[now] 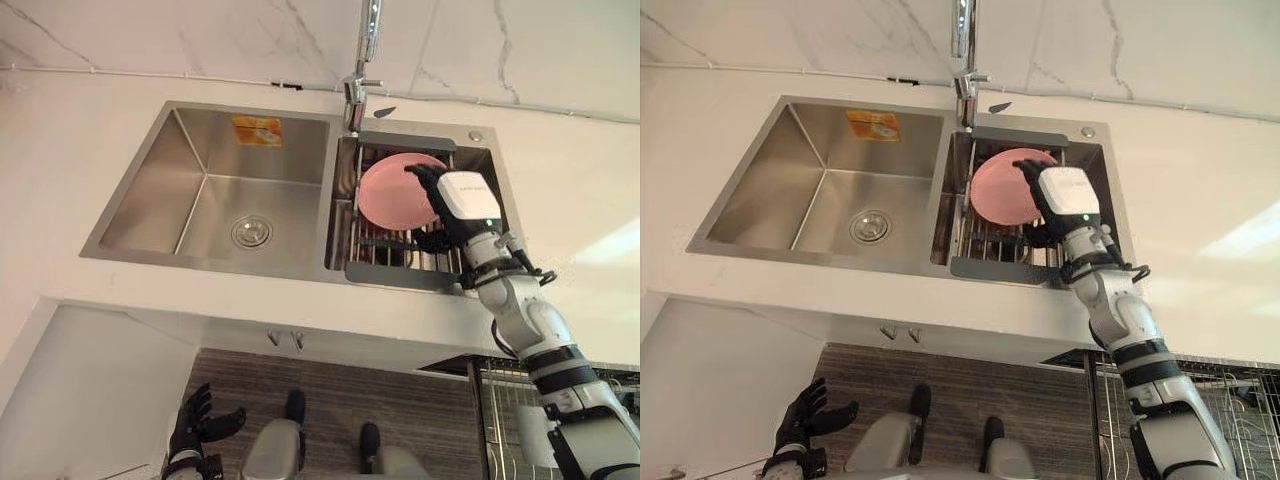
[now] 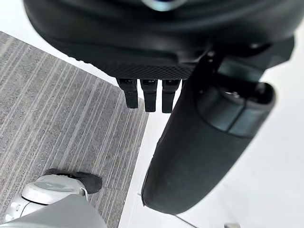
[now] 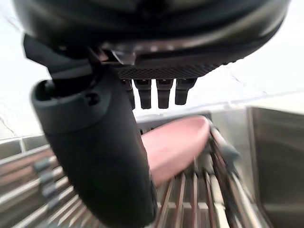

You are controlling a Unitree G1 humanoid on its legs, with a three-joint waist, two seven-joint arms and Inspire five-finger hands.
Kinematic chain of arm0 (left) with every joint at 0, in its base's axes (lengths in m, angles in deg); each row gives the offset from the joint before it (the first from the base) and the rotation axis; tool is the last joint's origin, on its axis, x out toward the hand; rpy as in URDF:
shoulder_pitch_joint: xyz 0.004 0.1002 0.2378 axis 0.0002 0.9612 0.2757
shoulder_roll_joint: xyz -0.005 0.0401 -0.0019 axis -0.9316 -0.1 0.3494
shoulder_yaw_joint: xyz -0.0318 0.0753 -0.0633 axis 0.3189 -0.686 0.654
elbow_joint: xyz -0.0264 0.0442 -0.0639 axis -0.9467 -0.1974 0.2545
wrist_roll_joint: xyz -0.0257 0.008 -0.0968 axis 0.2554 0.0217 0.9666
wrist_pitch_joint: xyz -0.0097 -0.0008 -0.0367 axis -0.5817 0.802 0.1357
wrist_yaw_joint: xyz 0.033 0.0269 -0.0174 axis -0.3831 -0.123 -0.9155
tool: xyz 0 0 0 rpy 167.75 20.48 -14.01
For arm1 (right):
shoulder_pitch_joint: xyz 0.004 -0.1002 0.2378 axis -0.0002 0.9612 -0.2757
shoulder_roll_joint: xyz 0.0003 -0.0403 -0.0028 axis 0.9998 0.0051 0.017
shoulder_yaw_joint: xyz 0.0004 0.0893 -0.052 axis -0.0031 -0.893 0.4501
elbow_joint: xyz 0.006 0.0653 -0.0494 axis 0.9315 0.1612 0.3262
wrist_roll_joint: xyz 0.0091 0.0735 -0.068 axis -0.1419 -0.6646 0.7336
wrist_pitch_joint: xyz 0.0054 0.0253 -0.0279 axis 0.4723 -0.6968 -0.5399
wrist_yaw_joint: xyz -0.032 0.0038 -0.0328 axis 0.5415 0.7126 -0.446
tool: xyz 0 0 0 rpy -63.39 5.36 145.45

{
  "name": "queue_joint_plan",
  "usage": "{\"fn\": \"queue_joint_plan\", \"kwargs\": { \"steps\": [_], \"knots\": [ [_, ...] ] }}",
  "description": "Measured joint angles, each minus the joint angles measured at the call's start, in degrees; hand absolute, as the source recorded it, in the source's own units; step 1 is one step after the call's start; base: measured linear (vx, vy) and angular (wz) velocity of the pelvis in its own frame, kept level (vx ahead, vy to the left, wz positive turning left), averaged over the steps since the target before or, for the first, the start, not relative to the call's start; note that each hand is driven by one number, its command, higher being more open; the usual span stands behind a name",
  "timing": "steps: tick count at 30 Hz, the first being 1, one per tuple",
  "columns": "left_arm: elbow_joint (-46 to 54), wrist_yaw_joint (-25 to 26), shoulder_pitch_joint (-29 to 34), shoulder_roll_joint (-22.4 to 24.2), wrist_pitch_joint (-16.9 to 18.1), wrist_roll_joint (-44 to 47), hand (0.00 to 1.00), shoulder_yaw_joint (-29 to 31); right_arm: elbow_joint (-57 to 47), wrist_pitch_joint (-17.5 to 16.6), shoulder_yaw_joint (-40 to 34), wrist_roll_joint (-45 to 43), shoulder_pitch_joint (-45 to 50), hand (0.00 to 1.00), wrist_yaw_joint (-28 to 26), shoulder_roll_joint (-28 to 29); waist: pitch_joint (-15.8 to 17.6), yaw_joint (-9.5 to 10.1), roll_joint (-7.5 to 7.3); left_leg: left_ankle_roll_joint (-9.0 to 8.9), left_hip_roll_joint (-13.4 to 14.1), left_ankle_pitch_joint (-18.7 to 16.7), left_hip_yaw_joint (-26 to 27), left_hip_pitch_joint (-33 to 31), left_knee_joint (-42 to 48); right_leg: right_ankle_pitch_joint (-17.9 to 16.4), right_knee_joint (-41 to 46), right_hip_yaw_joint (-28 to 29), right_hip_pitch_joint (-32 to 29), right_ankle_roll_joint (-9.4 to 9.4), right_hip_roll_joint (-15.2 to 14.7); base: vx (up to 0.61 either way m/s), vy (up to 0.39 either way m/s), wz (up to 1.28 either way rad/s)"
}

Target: Walk over to the sink, pick up the cup, carry it to the dishwasher, place the cup inside the dishwasher, then close the dishwasher door

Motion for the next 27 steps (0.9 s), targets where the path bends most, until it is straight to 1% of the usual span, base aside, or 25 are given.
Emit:
{"fn": "queue_joint_plan", "kwargs": {
  "steps": [5,11,14,22,24,27],
  "knots": [
    [1.0,0.2,-1.4,0.0,0.1,0.8,0.90,0.0,4.5,1.9,1.1,1.5,-5.3,0.30,0.4,0.0,2.2,0.52,0.96,-0.01,0.3,0.0,-0.1,-1.5,0.7,0.3,0.3,0.0,-1.2,-0.21,0.5,-0.01,-0.005,0.00],
    [1.5,0.9,-2.4,0.0,0.7,2.4,0.90,-0.1,6.8,2.7,1.2,1.4,-11.1,0.30,1.3,-0.1,3.6,0.93,1.61,-0.11,0.6,0.1,0.0,-2.9,1.3,0.3,1.2,0.1,-2.8,-0.23,0.7,0.00,0.000,0.00],
    [1.5,1.3,-3.3,-0.1,1.0,2.9,0.90,0.0,6.8,2.6,2.2,1.3,-13.9,0.30,1.8,-1.1,4.8,0.95,1.68,-0.13,0.8,0.1,0.0,-3.0,1.4,0.2,1.5,0.1,-3.1,-0.35,0.8,0.00,0.000,0.00],
    [1.5,1.3,-3.8,-0.1,1.1,2.9,0.90,0.0,6.2,2.1,2.7,0.7,-13.7,0.30,1.9,-1.2,4.8,0.86,1.71,-0.16,0.9,0.1,0.3,-3.5,1.5,0.1,1.9,0.6,-3.8,-0.46,1.0,0.00,-0.003,-0.02],
    [1.5,1.3,-3.8,-0.1,1.1,2.9,0.90,0.0,4.4,2.1,2.5,0.7,-12.4,0.30,1.9,-1.5,4.8,0.81,1.70,-0.17,1.0,0.0,0.3,-3.5,1.5,0.1,1.9,0.6,-3.8,-0.46,1.0,0.00,0.000,0.00],
    [1.5,1.3,-3.5,-0.1,1.0,2.8,0.90,0.1,-2.6,1.9,1.1,0.6,-7.2,0.30,1.9,-2.9,4.8,0.44,1.70,-0.21,1.0,-0.1,0.4,-2.9,1.4,0.1,1.9,0.7,-3.4,-0.45,1.0,0.00,0.000,0.00]
  ]
}}
